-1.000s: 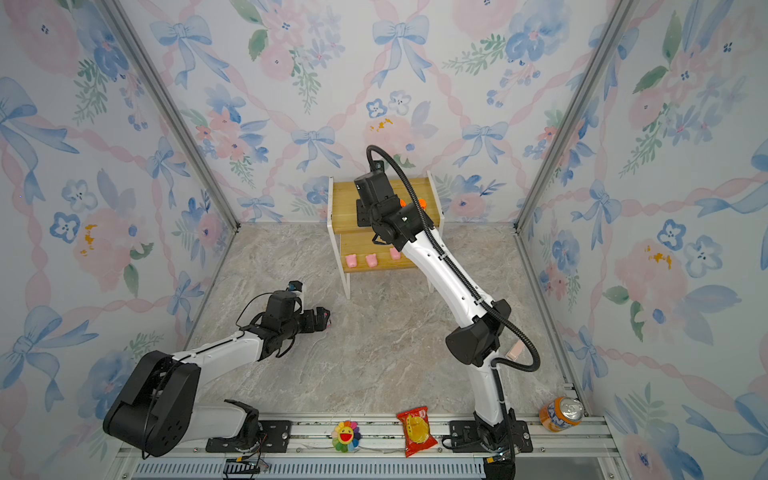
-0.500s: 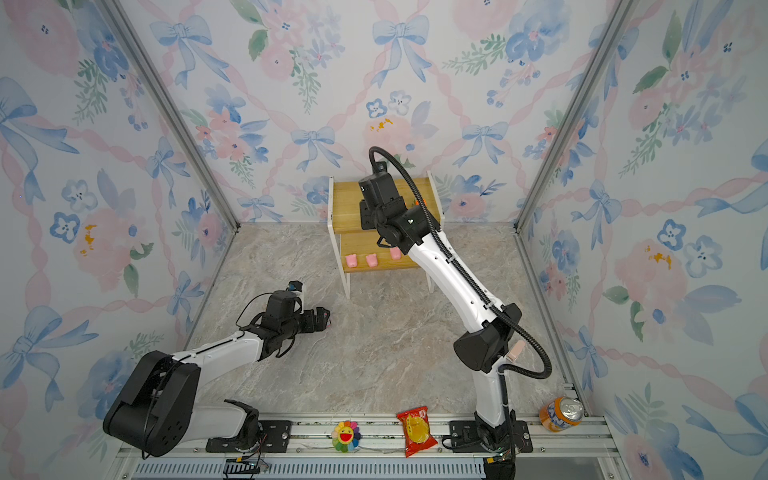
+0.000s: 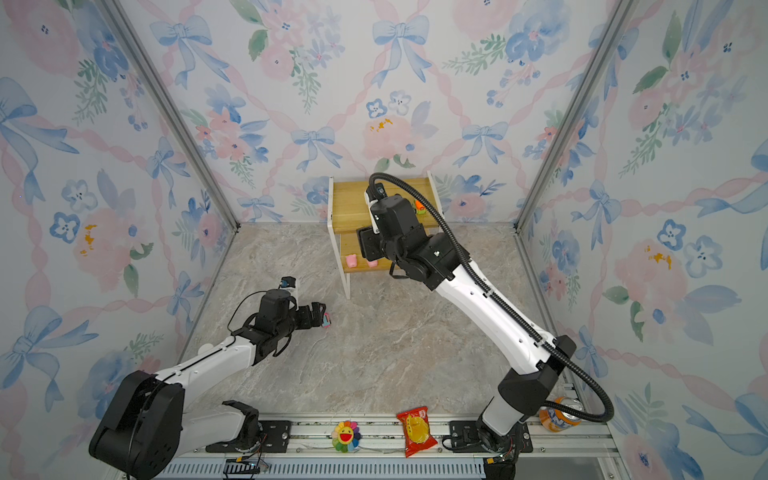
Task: Place and organize the plastic toys onto the shelf
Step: 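Open the right gripper to release the pink-and-green truck, then move the right gripper down to the pink-and-teal truck by the left gripper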
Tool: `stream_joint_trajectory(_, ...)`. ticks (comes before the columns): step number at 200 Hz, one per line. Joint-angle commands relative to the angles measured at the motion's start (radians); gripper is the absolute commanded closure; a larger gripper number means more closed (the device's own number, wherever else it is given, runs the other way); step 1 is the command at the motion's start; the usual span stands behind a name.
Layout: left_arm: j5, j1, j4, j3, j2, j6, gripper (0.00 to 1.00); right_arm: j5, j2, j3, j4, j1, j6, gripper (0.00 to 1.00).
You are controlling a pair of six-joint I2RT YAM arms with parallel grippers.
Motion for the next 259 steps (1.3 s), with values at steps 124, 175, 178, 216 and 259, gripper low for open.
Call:
stream_joint_trajectory(124,0.073,0.072,0.027,-0.122,-0.084,0.057,0.02,-0.026,0.208,-0.633,0.584,0.244,0.205,0.29)
stream_joint_trajectory(175,-0.019,0.079,0.000,-0.150,-0.131,0.010,0.02,-0.137,0.329,-0.599,0.681,0.184,0.246,0.28)
stream_joint_trajectory(178,-0.020,0.082,-0.002,-0.152,-0.132,0.007,0.02,-0.137,0.334,-0.595,0.680,0.184,0.245,0.28)
stream_joint_trajectory(216,-0.021,0.097,0.000,-0.154,-0.131,0.003,0.02,-0.179,0.420,-0.517,0.672,0.183,0.235,0.28)
stream_joint_trajectory(259,-0.008,0.112,0.016,-0.169,-0.134,0.001,0.02,-0.196,0.494,-0.441,0.650,0.189,0.238,0.29)
